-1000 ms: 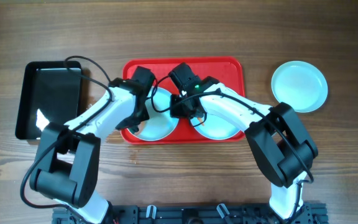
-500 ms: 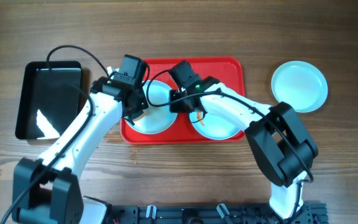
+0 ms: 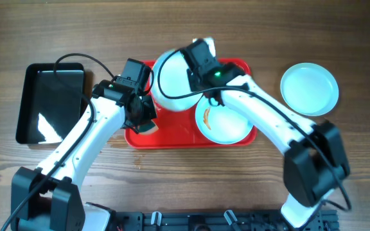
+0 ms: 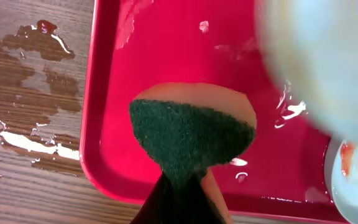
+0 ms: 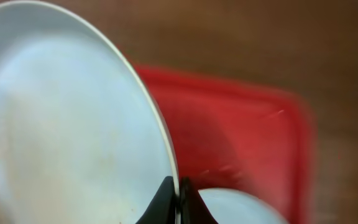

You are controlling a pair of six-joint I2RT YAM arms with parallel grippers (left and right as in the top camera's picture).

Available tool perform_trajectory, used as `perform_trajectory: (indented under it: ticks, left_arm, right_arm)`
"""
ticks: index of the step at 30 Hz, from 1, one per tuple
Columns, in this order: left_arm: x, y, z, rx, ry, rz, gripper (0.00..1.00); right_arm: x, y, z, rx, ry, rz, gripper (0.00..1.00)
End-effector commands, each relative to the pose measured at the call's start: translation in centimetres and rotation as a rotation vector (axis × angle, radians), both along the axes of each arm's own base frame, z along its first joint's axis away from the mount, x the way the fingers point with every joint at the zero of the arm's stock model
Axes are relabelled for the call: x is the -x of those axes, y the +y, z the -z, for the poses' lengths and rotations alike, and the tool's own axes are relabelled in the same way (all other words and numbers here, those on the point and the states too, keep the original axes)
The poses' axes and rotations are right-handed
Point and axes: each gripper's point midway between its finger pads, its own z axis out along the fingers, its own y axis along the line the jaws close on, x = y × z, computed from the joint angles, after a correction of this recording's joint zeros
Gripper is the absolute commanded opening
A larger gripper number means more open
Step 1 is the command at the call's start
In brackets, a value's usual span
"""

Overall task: Clean dirty plates on tray and stack at the side
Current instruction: 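Lift the scrubbed plate off the red tray with the right gripper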

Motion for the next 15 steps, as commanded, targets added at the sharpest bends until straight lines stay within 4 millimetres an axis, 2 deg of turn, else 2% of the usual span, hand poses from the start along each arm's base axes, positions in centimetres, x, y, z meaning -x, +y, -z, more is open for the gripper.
perform_trajectory:
  ticks: [1,3,10,12,15]
  left_arm:
    - [-0.7,0.2,-1.0,-0.006,-0.043,0.005,0.04]
    - [-0.9,0.3,-1.0,-0.012,-0.050,0.003,0.04]
    - [-1.1,0.6,-1.1,-0.029,-0.061,-0.012,0.04]
    - [-1.1,0.7,-1.1,-0.029,-0.061,-0.012,0.04]
    - [-1.1,0.6,-1.1,-0.029,-0.061,-0.012,0.04]
  right_arm:
    - [-1.3,-4.0,-7.6,0.227,-0.207,0.026,0.04]
    - [-1.2,-4.9,-8.9,0.294,-0.237,0.022,0.04]
    - [-0.7,-6.5,-11.7,0.552,-0.305,0.035,0.04]
    - [-0.5,-6.5,-13.0,0.617,-0.349,0.060,0.04]
    - [-0.2,-4.9,-14.0,0.668,-0.385,0.017,0.04]
